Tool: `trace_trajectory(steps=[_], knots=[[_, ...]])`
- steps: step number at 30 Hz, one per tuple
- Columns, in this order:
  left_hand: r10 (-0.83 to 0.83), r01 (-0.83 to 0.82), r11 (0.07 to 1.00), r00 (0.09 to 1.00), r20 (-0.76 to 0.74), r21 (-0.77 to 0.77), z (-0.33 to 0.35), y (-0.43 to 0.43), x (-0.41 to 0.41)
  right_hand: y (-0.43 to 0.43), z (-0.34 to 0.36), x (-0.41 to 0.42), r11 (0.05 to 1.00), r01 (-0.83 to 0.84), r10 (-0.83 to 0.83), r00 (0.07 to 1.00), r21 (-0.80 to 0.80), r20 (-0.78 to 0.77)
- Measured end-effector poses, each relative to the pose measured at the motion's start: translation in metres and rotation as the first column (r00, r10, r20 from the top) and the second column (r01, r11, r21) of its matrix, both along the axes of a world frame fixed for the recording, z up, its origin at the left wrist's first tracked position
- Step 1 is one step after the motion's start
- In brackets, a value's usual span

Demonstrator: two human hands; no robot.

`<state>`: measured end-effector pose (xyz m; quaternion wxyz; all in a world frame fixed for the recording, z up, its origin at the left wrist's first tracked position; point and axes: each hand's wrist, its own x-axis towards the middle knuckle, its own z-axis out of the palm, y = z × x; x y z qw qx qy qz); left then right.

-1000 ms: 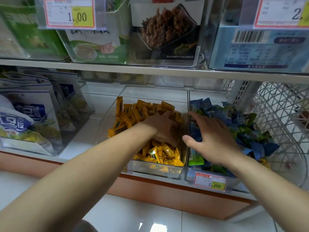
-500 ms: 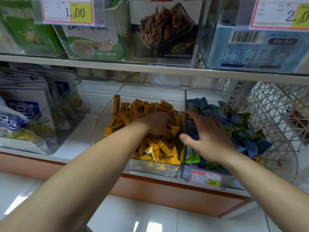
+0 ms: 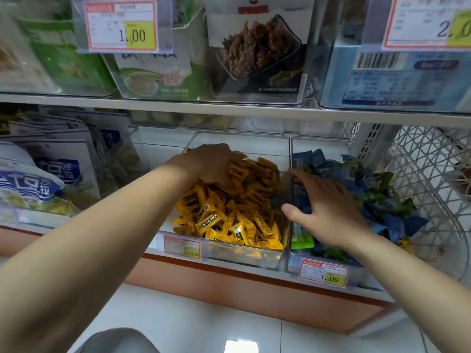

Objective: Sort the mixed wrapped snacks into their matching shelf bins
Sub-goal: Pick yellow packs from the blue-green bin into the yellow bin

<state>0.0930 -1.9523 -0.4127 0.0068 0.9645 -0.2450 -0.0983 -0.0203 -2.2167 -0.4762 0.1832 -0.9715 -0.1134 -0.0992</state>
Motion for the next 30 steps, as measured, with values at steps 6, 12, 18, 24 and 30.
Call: trace_trajectory(steps=[6,12,18,24,30], knots=[[-0.022,0.034,0.997,0.987,0.157,-0.073,0.013,-0.036,-0.026,0.000,0.000,0.000,1.000,-0.003,0.002,1.000,-0.013,-0.012],[-0.085,0.037,0.942,0.988,-0.130,-0.335,-0.046,-0.086,-0.033,-0.001,0.000,-0.001,1.000,-0.013,0.013,1.000,0.005,-0.017],[-0.076,0.022,0.974,0.969,-0.235,-0.226,-0.073,-0.085,-0.022,-0.001,0.000,0.000,1.000,-0.019,0.020,1.000,0.009,-0.012],[-0.096,0.046,0.986,0.943,-0.319,-0.159,-0.071,-0.075,-0.021,-0.002,-0.001,0.000,1.000,-0.021,0.021,1.000,0.009,-0.008],[-0.052,-0.024,0.980,0.927,-0.371,-0.197,-0.067,-0.073,-0.027,-0.002,0.002,-0.001,1.000,-0.020,0.020,0.999,0.019,-0.038]])
